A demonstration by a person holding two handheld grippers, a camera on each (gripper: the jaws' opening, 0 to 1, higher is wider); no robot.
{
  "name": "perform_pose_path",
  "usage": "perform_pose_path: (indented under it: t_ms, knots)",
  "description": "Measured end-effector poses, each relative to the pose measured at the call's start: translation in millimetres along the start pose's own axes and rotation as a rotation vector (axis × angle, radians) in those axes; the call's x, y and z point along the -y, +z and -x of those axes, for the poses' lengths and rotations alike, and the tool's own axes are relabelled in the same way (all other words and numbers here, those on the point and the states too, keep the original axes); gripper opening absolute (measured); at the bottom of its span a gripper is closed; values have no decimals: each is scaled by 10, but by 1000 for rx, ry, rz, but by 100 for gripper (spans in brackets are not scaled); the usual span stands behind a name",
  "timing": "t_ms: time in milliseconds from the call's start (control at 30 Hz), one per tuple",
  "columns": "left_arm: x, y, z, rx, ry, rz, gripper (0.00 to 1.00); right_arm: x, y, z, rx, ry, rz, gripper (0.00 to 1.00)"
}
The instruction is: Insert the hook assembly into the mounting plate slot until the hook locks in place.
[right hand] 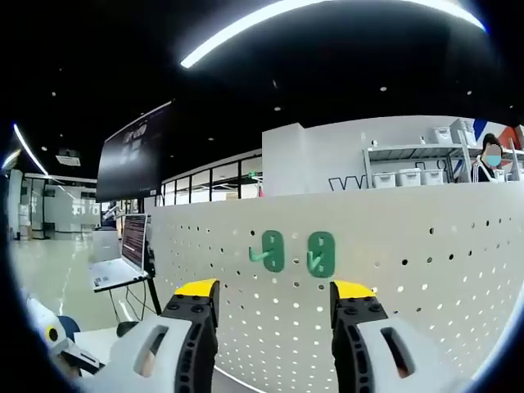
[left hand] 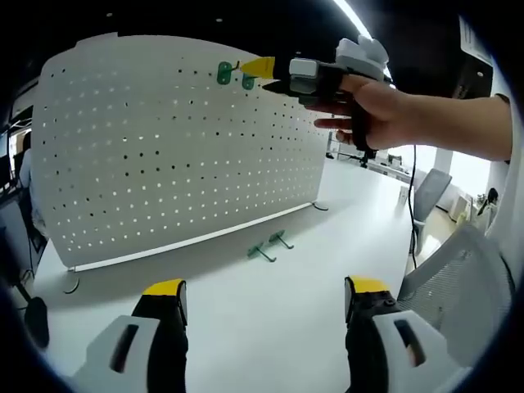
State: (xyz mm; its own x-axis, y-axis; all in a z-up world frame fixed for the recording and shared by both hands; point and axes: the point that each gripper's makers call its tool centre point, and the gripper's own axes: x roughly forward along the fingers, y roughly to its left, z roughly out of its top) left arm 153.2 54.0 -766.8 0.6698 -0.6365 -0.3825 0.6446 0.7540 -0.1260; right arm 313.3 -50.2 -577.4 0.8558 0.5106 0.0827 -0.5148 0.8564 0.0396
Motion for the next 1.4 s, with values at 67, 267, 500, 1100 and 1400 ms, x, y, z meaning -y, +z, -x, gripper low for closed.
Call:
perform_pose_path:
  t_ms: [67, 267, 500, 1100, 1400]
  knots:
    - [9, -1, -2, -1, -2, -1, 81, -24, -30, 45, -1, 28, -6, 53]
    - [27, 0, -5, -2, -6, -6, 81, -70, -113, 118, -16, 72, -15, 53]
    - [22, 9, -3, 0, -5, -5, 80, -79, -168, 255, -26, 93, -4, 54]
    - [36, -6, -13, -7, -9, 5, 81, 34, -732, 1013, -159, 103, 21, 56]
    - [27, -1, -15, -7, -10, 10, 81, 97, -952, 1346, -212, 76, -5, 57]
